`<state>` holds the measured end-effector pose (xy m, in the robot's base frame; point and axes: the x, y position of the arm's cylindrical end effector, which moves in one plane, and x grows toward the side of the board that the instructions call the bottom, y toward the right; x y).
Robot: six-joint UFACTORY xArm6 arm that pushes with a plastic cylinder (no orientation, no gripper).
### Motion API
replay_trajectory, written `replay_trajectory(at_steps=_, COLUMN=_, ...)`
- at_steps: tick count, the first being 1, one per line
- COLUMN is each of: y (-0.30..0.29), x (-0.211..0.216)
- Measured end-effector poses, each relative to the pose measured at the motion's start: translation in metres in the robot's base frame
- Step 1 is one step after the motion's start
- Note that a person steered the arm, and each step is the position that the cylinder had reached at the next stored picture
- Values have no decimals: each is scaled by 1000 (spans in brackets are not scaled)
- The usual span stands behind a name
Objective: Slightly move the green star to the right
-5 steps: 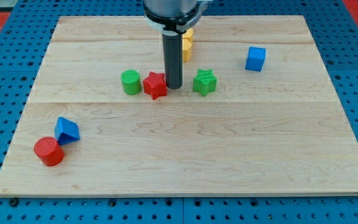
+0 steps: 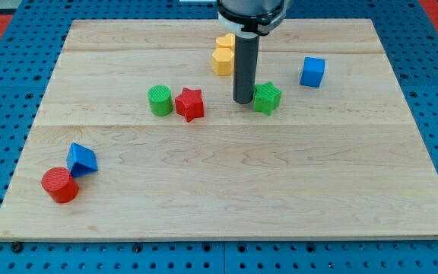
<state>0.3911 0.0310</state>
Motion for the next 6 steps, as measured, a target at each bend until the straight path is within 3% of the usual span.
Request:
replay_trajectory(at_steps=5, y=5, x=-6)
replay_trajectory(at_steps=6, y=-46, x=-4)
